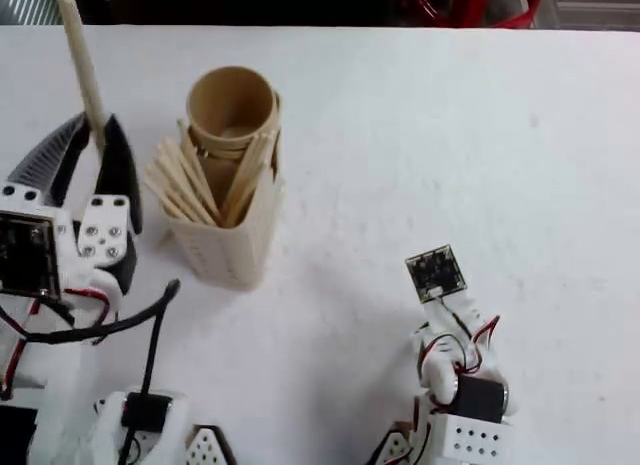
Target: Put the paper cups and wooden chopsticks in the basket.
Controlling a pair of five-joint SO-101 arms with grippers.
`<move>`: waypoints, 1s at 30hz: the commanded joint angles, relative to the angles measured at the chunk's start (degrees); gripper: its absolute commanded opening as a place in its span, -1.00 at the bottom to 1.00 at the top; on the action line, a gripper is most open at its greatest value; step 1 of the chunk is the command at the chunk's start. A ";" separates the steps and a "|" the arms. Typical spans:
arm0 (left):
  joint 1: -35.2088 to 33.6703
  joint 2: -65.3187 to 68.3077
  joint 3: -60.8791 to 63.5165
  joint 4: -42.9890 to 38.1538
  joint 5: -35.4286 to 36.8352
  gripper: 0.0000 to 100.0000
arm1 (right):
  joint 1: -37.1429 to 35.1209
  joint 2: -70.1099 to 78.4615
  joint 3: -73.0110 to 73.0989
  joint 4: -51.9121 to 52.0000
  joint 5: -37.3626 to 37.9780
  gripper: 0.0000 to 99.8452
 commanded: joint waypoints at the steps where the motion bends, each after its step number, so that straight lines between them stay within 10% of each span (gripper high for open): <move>1: 3.21 7.08 0.26 -5.63 4.84 -0.95 | 0.22 -0.40 0.53 -0.92 0.18 -0.96; 30: 8.22 21.76 16.35 -18.73 2.37 -0.95 | 0.22 -0.40 0.53 -0.92 0.18 -0.96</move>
